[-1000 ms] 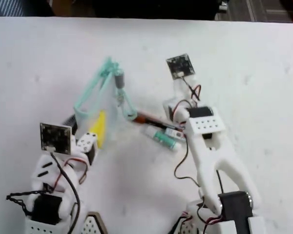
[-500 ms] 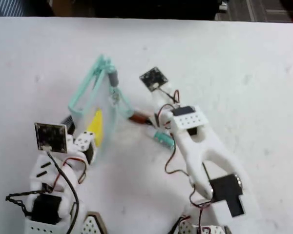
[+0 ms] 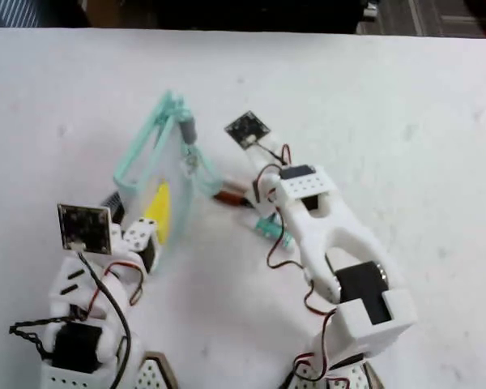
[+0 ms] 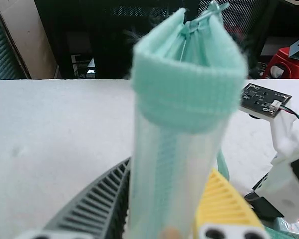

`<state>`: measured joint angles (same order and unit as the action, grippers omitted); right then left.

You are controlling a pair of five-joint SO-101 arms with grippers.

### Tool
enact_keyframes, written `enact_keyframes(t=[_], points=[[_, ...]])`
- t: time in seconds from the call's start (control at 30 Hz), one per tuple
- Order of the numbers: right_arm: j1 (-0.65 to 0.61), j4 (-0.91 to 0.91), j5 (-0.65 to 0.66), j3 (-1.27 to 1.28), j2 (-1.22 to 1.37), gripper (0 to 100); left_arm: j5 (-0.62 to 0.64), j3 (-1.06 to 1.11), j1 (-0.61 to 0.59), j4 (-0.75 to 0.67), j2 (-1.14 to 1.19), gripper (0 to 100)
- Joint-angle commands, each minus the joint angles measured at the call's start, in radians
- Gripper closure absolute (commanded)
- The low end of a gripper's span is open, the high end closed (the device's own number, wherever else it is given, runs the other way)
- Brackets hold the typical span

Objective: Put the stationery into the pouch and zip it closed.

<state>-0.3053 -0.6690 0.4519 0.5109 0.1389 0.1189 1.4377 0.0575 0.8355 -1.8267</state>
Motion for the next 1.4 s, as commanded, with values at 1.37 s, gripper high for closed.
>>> enact_keyframes(t=[1.37], points=[[0.051, -0.289, 0.112, -0.358, 0.237, 98.1, 0.011, -0.012, -0.007, -0.014, -0.002, 82]])
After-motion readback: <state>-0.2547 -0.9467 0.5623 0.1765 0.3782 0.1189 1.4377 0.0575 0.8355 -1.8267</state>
